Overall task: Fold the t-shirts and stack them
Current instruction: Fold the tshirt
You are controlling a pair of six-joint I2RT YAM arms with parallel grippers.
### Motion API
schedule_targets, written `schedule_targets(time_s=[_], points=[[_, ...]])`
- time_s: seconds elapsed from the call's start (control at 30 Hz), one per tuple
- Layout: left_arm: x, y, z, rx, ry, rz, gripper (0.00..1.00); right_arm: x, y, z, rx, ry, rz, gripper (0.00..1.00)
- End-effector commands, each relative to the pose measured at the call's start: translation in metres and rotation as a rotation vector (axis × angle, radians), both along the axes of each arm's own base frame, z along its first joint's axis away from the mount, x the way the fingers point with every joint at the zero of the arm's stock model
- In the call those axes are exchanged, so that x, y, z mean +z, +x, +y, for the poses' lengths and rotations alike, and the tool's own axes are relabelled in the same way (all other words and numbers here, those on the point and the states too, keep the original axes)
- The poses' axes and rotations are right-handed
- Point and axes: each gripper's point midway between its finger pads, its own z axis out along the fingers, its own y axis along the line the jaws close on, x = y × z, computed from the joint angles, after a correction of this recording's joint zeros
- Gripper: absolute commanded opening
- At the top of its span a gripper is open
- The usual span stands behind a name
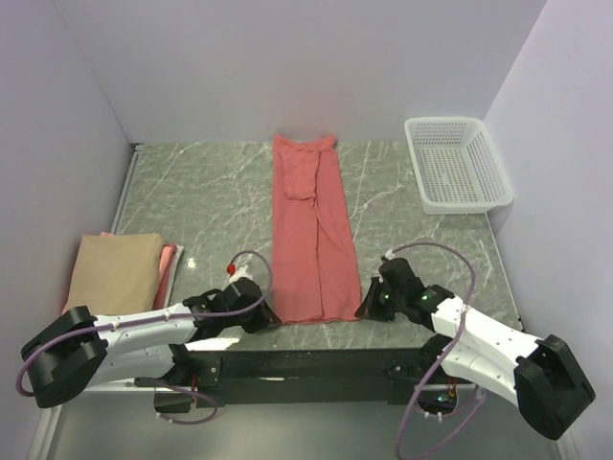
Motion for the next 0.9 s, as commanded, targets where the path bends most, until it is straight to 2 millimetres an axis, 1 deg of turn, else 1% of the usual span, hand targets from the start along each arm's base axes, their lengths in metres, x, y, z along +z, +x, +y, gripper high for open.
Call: schedule_targets(time_s=[0.0, 0.03, 0.07, 0.1, 0.13, 0.17, 0.2, 0.23, 0.27, 0.3, 0.33, 0.37, 0.4, 0.43, 0.47, 0.5, 0.53, 0.57, 0.6, 0.63, 0.67, 0.7, 0.73, 0.77, 0.8, 0.83, 0.87], points=[[-0.009, -0.021, 0.006, -0.021, 0.046, 0.061, 0.0, 0.004, -0.005, 0.001, -0.021, -0.006, -0.026, 0.0], [-0.007, -0.027, 0.004, -0.038, 0.039, 0.059, 0.0, 0.006, -0.009, 0.003, -0.005, -0.008, -0.033, 0.0], [-0.004, -0.029, 0.003, -0.037, 0.036, 0.063, 0.0, 0.005, -0.014, 0.001, -0.004, -0.02, -0.026, 0.0], [-0.005, -0.032, 0.008, -0.034, 0.068, 0.065, 0.0, 0.01, -0.014, 0.003, -0.007, -0.006, -0.044, 0.0], [0.001, -0.036, 0.006, -0.048, 0.065, 0.049, 0.0, 0.012, -0.014, 0.002, -0.016, -0.011, -0.053, 0.0], [0.013, -0.034, 0.001, -0.045, 0.052, 0.034, 0.0, 0.016, -0.017, 0.003, -0.004, -0.012, -0.057, 0.0], [0.018, -0.03, 0.002, -0.034, 0.057, 0.014, 0.0, 0.023, -0.014, 0.002, -0.007, -0.009, -0.079, 0.0], [0.023, -0.03, 0.003, -0.032, 0.058, 0.008, 0.0, 0.026, -0.01, -0.001, -0.02, -0.027, -0.102, 0.0], [0.034, -0.026, -0.002, -0.031, 0.038, -0.013, 0.0, 0.038, -0.003, 0.0, -0.03, -0.026, -0.134, 0.0], [0.04, -0.022, -0.004, -0.03, 0.032, -0.035, 0.0, 0.041, -0.001, -0.002, -0.024, -0.044, -0.145, 0.0], [0.043, -0.015, -0.004, -0.018, 0.042, -0.057, 0.0, 0.046, 0.002, 0.0, -0.021, -0.044, -0.156, 0.0], [0.056, -0.007, -0.01, -0.026, 0.036, -0.089, 0.0, 0.059, 0.012, 0.003, -0.031, -0.041, -0.195, 0.0], [0.059, -0.001, -0.011, -0.026, 0.046, -0.1, 0.0, 0.061, 0.017, 0.005, -0.021, -0.06, -0.201, 0.0], [0.056, 0.007, -0.01, -0.016, 0.072, -0.09, 0.0, 0.066, 0.023, 0.007, -0.025, -0.07, -0.217, 0.0], [0.067, 0.017, -0.017, -0.03, 0.066, -0.121, 0.0, 0.081, 0.034, 0.012, -0.033, -0.065, -0.251, 0.0], [0.069, 0.023, -0.018, -0.031, 0.073, -0.13, 0.0, 0.08, 0.04, 0.015, -0.023, -0.086, -0.255, 0.0], [0.066, 0.033, -0.018, -0.02, 0.088, -0.121, 0.0, 0.085, 0.047, 0.018, -0.028, -0.091, -0.269, 0.0], [0.075, 0.043, -0.023, -0.028, 0.073, -0.15, 0.0, 0.093, 0.06, 0.025, -0.037, -0.099, -0.288, 0.0], [0.077, 0.049, -0.025, -0.026, 0.07, -0.155, 0.0, 0.097, 0.067, 0.028, -0.036, -0.104, -0.302, 0.0], [0.075, 0.06, -0.023, -0.009, 0.08, -0.154, 0.0, 0.1, 0.073, 0.032, -0.037, -0.107, -0.31, 0.0], [0.082, 0.068, -0.026, -0.015, 0.073, -0.174, 0.0, 0.104, 0.086, 0.041, -0.039, -0.112, -0.321, 0.0], [0.084, 0.075, -0.028, -0.011, 0.071, -0.181, 0.0, 0.105, 0.094, 0.045, -0.042, -0.121, -0.33, 0.0], [0.081, 0.087, -0.025, 0.009, 0.082, -0.173, 0.0, 0.106, 0.1, 0.049, -0.041, -0.129, -0.332, 0.0], [0.089, 0.095, -0.029, 0.003, 0.074, -0.192, 0.0, 0.117, 0.111, 0.058, -0.047, -0.118, -0.354, 0.0], [0.093, 0.104, -0.031, 0.008, 0.064, -0.205, 0.0, 0.108, 0.12, 0.063, -0.045, -0.146, -0.337, 0.0], [0.089, 0.116, -0.027, 0.028, 0.077, -0.195, 0.0, 0.109, 0.128, 0.064, -0.058, -0.155, -0.344, 0.0], [0.1, 0.128, -0.031, 0.024, 0.069, -0.222, 0.0, 0.117, 0.139, 0.07, -0.068, -0.146, -0.362, 0.0]])
